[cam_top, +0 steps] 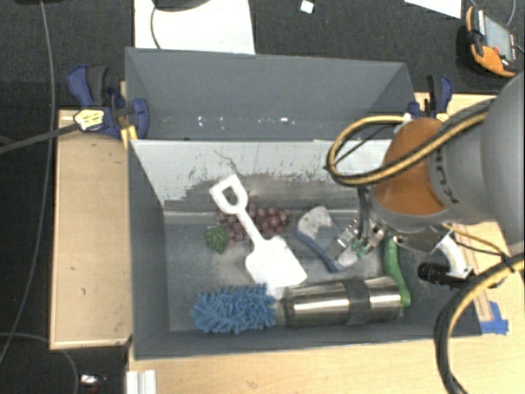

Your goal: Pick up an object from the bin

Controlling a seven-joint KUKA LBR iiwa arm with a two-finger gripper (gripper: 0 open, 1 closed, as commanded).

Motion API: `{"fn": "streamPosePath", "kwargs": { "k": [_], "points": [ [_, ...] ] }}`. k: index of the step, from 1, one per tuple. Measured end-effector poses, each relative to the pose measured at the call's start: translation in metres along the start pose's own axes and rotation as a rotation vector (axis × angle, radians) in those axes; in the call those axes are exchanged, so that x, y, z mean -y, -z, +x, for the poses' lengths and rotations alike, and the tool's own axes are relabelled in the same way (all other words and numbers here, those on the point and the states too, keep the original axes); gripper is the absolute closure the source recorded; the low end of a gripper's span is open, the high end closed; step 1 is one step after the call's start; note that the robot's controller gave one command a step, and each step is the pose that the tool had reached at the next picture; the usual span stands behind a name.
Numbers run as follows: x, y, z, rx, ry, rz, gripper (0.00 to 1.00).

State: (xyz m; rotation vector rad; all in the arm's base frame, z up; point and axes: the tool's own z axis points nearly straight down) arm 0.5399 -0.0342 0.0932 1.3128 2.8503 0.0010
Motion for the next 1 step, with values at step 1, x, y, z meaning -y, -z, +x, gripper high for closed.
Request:
{"fn": "streamPosePath", "kwargs": {
  "k": [1],
  "points": [
    [-0.0003,0.0450,-0.0007,0.002,0.002,-0.002,1.00]
  ]
}}
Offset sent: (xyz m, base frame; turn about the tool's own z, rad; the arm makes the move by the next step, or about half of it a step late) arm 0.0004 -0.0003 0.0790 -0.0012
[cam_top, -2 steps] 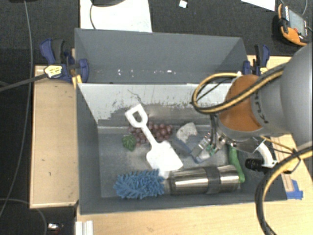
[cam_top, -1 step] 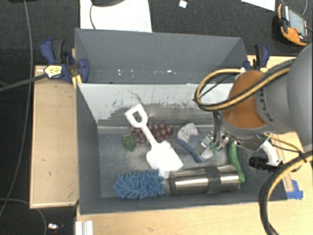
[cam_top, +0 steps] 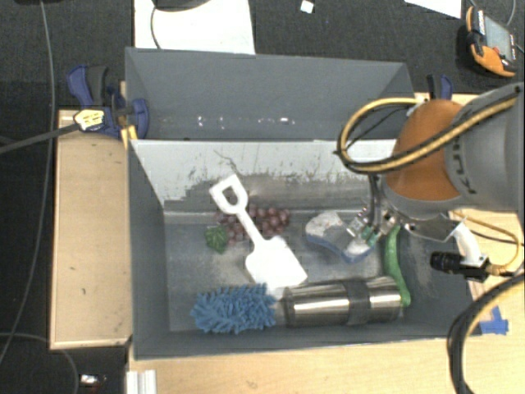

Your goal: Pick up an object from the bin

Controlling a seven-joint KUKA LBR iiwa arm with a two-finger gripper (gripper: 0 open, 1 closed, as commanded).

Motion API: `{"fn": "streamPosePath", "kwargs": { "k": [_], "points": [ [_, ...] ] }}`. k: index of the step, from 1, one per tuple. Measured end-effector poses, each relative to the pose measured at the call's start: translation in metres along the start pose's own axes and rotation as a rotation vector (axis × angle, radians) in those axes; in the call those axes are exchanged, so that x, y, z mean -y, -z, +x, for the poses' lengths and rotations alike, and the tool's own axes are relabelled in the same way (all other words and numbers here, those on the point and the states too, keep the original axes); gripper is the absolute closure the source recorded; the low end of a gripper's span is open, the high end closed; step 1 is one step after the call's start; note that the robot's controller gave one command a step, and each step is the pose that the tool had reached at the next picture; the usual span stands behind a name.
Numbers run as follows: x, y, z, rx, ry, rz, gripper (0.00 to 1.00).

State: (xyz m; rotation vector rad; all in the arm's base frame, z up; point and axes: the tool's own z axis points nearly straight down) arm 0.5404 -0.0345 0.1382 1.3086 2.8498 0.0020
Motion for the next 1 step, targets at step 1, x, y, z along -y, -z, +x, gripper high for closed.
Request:
{"fn": "streamPosePath", "kwargs": {
  "k": [1],
  "points": [
    [-0.0004,0.0253,-0.0006,0.001,0.003,-0.001,1.00]
  ]
}}
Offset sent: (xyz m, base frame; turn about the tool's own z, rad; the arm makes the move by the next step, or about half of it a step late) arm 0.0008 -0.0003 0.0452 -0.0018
